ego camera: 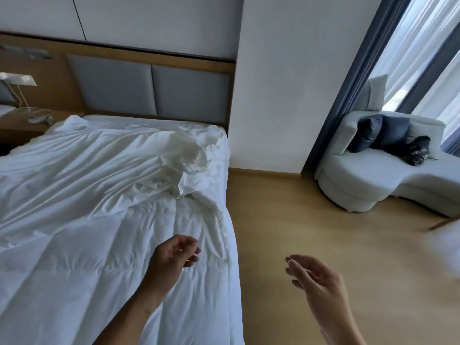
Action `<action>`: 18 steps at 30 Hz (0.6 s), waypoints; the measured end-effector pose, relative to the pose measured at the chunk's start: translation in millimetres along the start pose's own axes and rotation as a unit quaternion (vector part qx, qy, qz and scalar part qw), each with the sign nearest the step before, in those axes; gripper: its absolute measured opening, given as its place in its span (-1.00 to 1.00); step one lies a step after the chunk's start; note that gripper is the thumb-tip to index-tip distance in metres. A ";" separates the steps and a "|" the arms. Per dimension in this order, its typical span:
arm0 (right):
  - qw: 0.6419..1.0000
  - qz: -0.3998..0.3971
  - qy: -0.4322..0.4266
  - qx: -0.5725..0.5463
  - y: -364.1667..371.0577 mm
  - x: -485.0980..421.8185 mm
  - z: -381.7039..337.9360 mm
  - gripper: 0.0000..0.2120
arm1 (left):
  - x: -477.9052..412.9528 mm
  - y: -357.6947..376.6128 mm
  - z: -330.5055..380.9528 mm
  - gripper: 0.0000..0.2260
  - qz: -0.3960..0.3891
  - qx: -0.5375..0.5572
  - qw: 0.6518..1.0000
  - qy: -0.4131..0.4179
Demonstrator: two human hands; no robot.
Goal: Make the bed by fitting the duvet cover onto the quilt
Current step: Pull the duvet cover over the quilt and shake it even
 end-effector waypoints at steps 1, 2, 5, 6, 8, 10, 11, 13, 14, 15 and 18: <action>1.000 -0.006 0.003 0.001 0.3 -19.9 3.6 -0.94 | -12.4 12.0 -1.0 -0.93 0.004 0.003 1.000 0.001; 1.000 -0.012 0.007 0.001 2.3 -38.8 7.6 -0.94 | -23.3 21.4 -1.8 -0.93 0.010 0.011 1.000 0.001; 0.999 -0.036 0.006 -0.002 18.8 -93.8 16.2 -0.91 | -49.2 33.3 -8.3 -0.93 0.043 0.042 0.998 0.007; 0.999 -0.047 0.003 -0.004 26.3 -112.7 17.9 -0.88 | -56.3 32.5 -12.4 -0.93 0.060 0.050 0.997 0.009; 0.997 -0.076 -0.006 -0.007 41.0 -154.7 20.8 -0.76 | -70.7 29.0 -23.1 -0.93 0.103 0.065 0.993 0.009; 0.994 -0.112 -0.009 -0.010 54.2 -199.4 26.0 -0.71 | -86.5 26.0 -35.8 -0.93 0.157 0.068 0.985 0.004; 0.991 -0.132 -0.008 -0.011 60.7 -221.7 29.2 -0.73 | -94.4 27.1 -39.8 -0.92 0.182 0.064 0.981 0.004; 0.984 -0.179 -0.010 -0.016 72.8 -264.2 33.8 -0.81 | -107.9 37.3 -42.8 -0.92 0.222 0.055 0.973 0.007; 0.978 -0.207 -0.016 -0.015 77.7 -282.7 33.5 -0.86 | -112.9 45.5 -43.3 -0.92 0.242 0.056 0.969 0.007; 0.971 -0.238 -0.027 -0.011 81.8 -299.6 30.3 -0.90 | -117.8 55.5 -42.6 -0.92 0.263 0.060 0.963 0.006; 0.950 -0.309 -0.050 0.007 86.2 -340.1 18.1 -0.90 | -134.8 91.8 -41.1 -0.93 0.298 0.060 0.952 -0.010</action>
Point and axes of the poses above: each hand's wrist, its own x-axis away from the middle knuckle, its own y-axis out of the palm, z = x × y, the point moved 7 cm from there along -x, towards the middle knuckle, and after that the axes turned 13 degrees about x, right-handed, at the moved point
